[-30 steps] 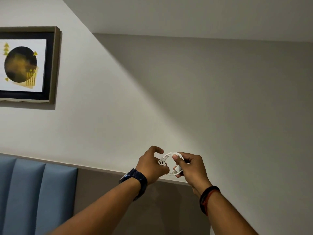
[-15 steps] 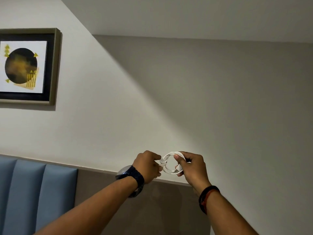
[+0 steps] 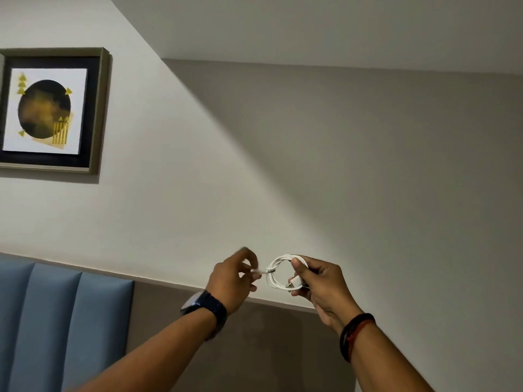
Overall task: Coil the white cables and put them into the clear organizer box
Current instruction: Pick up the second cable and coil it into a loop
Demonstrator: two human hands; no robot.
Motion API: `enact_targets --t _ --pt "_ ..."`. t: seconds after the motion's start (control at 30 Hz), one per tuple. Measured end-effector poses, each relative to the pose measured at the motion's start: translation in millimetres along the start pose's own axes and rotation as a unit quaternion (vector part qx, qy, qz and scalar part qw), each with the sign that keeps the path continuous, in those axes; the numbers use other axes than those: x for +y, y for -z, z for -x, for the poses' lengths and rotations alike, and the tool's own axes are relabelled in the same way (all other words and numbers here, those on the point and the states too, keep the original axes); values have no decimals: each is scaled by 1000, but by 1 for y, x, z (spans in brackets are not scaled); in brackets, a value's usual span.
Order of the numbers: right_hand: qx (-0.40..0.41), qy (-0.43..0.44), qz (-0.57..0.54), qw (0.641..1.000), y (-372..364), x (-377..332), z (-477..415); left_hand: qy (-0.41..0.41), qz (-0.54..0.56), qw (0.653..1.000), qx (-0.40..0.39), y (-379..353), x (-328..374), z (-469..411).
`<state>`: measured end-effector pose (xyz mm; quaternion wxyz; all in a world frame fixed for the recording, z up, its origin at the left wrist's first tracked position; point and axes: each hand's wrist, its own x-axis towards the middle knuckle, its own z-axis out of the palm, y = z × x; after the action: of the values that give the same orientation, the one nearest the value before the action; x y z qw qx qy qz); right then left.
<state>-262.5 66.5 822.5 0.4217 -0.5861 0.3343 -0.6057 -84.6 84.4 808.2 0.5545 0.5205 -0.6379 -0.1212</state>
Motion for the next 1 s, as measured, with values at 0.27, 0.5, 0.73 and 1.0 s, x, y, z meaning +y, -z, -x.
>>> enact_targets --t 0.27,0.5,0.73,1.0 --pt "-14 11 -24 1000 -2 -2 2 -29 -116 986 118 -35 11 9" --pt "-49 -12 -51 997 4 -1 4 68 -39 993 92 -40 17 4" --pt "-77 -73 -104 989 15 2 2 111 124 985 48 -34 16 -4" --pt "-126 -110 -142 976 23 -1 6 74 149 986 31 -36 10 -4"
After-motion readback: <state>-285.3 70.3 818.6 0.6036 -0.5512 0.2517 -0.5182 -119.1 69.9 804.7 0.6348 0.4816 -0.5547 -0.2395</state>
